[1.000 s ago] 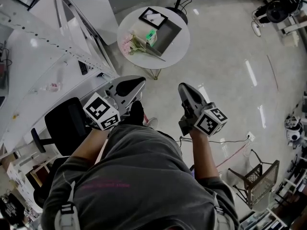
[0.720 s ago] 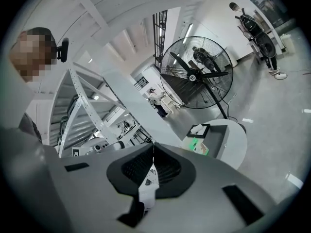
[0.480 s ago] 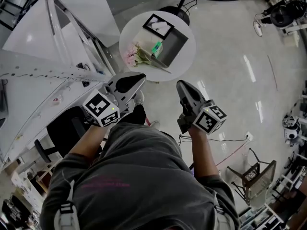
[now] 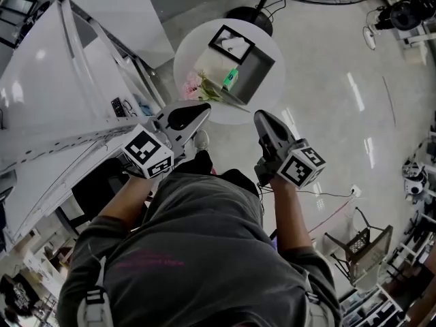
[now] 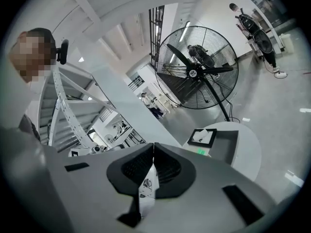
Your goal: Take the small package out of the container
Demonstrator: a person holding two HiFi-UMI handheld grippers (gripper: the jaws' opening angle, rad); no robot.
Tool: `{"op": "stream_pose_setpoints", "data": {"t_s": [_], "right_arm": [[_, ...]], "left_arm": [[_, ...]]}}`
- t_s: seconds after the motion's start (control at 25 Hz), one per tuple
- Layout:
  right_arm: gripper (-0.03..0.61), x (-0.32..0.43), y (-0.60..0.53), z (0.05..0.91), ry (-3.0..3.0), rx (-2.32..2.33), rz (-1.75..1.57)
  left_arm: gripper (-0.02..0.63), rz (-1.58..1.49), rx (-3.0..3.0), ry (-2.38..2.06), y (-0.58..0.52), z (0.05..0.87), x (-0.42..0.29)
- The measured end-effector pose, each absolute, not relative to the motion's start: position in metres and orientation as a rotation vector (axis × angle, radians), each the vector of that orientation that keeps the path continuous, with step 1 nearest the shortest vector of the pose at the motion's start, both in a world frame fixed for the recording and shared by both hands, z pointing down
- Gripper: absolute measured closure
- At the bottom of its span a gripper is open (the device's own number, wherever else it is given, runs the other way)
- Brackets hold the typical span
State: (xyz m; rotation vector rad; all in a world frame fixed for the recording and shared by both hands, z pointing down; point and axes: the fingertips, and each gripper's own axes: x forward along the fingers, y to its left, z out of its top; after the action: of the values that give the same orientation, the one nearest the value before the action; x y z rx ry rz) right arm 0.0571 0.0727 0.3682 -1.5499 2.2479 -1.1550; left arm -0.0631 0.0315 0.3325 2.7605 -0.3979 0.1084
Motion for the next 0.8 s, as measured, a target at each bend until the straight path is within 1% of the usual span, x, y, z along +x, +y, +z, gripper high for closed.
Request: {"op": "stream_pose_setpoints", "data": {"t_s": [0.28,0.8], "right_arm": [[0.557,0.062,0.058,0.371,2.239,-1.569,-1.166],[0.557,0.097,0.023,0.388,2.299,-1.49,-1.231]], "left_arm": [[0.598,0.126,2.737,-0.429,0.01,0.343,-0.064],[0.597,0.249,2.682,-0.574,-0.023,0.386,-0.035]]}}
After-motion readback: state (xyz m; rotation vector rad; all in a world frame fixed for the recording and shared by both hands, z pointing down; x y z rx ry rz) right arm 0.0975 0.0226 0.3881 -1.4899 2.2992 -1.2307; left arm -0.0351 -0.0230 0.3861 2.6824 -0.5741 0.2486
